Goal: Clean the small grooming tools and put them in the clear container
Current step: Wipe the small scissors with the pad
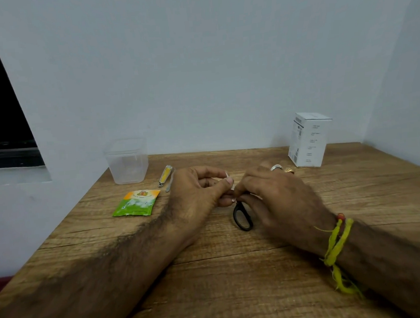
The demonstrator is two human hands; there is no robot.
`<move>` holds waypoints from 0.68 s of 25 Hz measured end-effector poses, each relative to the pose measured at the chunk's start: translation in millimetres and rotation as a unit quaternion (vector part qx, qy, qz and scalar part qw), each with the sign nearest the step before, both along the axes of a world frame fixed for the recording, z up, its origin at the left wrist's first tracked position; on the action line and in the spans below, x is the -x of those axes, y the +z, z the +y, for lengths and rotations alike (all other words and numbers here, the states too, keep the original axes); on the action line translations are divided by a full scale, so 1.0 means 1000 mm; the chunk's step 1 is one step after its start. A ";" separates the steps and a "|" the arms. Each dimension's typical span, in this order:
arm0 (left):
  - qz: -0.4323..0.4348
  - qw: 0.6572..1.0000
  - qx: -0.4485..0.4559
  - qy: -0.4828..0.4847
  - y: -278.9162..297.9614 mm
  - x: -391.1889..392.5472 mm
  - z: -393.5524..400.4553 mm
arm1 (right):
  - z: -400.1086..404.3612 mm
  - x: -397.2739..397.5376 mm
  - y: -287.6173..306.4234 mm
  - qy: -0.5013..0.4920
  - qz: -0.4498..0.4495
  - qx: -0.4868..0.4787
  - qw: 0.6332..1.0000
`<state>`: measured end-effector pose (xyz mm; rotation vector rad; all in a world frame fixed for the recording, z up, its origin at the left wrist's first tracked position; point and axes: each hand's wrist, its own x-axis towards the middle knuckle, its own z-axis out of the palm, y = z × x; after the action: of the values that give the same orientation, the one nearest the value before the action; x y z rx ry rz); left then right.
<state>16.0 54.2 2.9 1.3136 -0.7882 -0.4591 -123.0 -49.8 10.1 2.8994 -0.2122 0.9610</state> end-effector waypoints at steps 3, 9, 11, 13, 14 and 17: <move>-0.002 1.000 -0.001 -0.001 0.000 -0.001 -0.001 | -0.002 -0.002 0.000 0.004 -0.007 -0.011 1.000; 0.000 1.000 -0.007 0.003 0.002 0.001 0.001 | -0.001 -0.001 0.001 0.016 -0.020 -0.030 0.999; 0.000 1.000 -0.009 0.006 0.002 0.002 0.001 | -0.001 -0.001 -0.001 0.018 -0.011 -0.013 1.000; -0.002 1.000 -0.011 0.011 0.002 0.001 0.001 | -0.003 -0.002 -0.001 0.016 -0.020 -0.009 1.000; -0.002 1.000 -0.010 0.011 0.003 0.001 0.001 | -0.003 -0.002 -0.001 0.018 -0.024 -0.014 0.999; 0.000 1.000 -0.007 0.008 0.002 0.002 0.000 | -0.004 0.000 -0.001 0.019 -0.014 -0.012 1.000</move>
<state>13.7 54.4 5.2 1.3315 -0.7744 -0.4529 -122.9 -53.6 8.9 2.9235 -0.1728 1.0115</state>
